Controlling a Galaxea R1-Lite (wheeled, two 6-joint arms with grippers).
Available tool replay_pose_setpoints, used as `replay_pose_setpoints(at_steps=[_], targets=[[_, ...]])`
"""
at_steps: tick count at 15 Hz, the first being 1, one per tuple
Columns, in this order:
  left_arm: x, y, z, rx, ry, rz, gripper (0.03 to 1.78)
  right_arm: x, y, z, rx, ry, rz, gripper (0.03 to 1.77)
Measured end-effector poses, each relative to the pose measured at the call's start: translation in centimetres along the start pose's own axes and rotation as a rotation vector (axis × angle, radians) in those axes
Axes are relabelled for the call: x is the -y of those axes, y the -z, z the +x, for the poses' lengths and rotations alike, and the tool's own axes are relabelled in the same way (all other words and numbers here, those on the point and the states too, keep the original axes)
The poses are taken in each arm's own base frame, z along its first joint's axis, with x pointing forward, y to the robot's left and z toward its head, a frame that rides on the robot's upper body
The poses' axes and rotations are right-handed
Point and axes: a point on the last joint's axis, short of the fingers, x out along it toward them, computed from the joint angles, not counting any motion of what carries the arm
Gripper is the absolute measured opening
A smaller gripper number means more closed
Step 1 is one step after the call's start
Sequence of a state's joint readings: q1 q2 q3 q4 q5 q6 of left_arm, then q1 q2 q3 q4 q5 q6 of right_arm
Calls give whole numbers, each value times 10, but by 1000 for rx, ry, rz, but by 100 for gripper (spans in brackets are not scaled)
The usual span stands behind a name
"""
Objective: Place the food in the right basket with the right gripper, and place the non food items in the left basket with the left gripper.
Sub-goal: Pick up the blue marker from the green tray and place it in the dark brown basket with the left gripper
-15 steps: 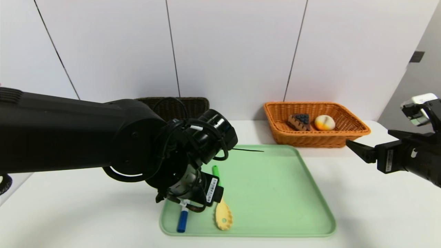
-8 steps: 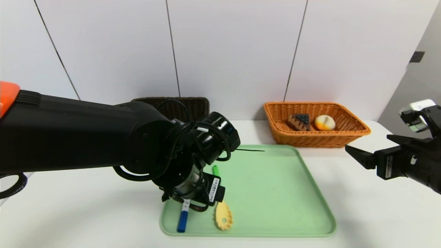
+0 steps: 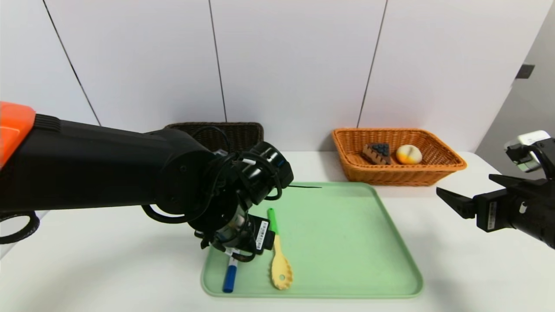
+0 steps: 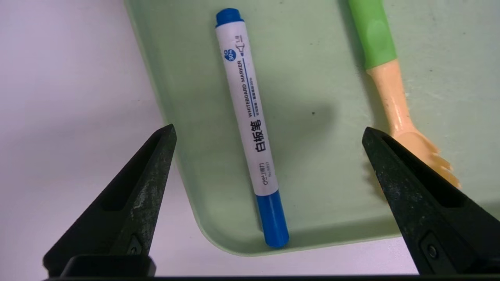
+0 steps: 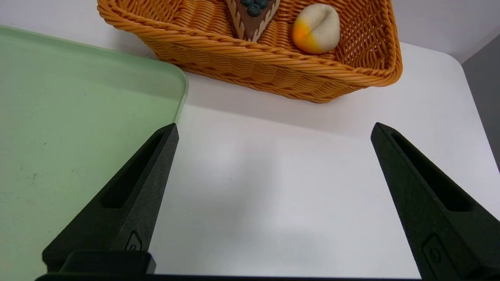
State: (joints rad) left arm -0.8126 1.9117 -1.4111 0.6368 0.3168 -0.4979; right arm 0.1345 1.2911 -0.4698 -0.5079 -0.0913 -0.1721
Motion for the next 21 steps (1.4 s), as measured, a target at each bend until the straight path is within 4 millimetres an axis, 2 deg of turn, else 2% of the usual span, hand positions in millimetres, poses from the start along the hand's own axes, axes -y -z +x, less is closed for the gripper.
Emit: replay_pose_setpoints(at_steps=[13,21], targets=[[4,4,27,-18,-2,-24,169,0,2,-1,-7,-1,1,170],[6,4,36,-13,-9,-29,169,-1,6,-1,-21,-2,4,170]])
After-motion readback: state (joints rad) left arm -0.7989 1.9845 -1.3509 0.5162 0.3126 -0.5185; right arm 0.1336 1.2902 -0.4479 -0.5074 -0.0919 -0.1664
